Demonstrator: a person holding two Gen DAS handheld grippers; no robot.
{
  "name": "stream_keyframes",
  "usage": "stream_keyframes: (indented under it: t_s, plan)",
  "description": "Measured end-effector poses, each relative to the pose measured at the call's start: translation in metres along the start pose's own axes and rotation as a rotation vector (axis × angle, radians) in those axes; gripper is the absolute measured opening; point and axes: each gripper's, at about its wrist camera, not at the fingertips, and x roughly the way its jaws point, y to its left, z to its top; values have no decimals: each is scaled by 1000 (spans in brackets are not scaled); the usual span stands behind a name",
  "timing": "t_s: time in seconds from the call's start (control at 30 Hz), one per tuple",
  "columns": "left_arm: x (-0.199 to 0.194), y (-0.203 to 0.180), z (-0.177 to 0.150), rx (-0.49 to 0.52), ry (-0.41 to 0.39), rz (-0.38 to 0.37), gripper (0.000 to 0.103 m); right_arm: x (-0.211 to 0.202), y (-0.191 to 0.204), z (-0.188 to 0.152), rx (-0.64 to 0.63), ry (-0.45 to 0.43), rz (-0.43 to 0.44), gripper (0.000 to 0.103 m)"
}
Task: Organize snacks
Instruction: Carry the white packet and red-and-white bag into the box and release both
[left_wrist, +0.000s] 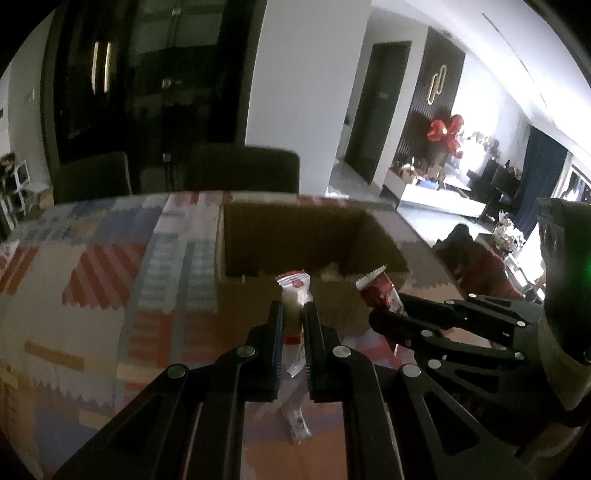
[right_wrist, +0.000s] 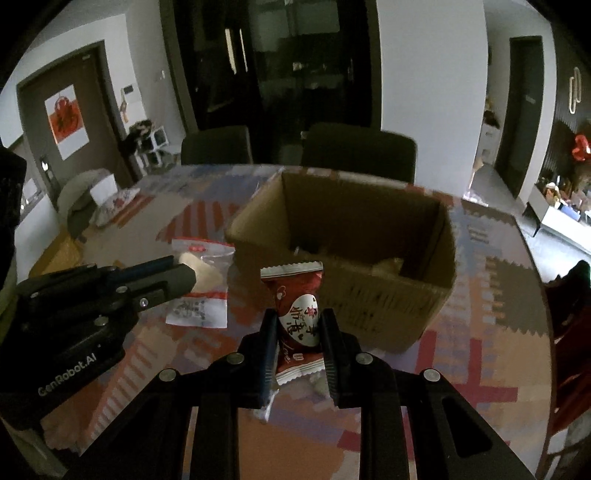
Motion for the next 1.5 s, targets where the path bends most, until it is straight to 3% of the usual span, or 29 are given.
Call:
stream_keyframes:
  t_s: [0.47,1.23,1.27,1.3,1.33,1.5]
  plan:
    - [12,-9,53,54,-75,-7,12,-12,-19,53,10,-116,-74,24]
    - [72,-15,80,105,-9,4,13,36,-54,74,69,-67,-89,26]
    - [74,-16,81,103,-5,10,15,37,-55,74,71,-63,-93,29]
    - [74,-16,81,100,-2,15,21,38,-55,74,74,-59,-97,40]
    - [75,-15,81,98,-2,17,26,38,-57,74,80,-59,-108,45]
    - [73,-13,78,92,8,37,33,36,-56,71,70,-64,-126,47]
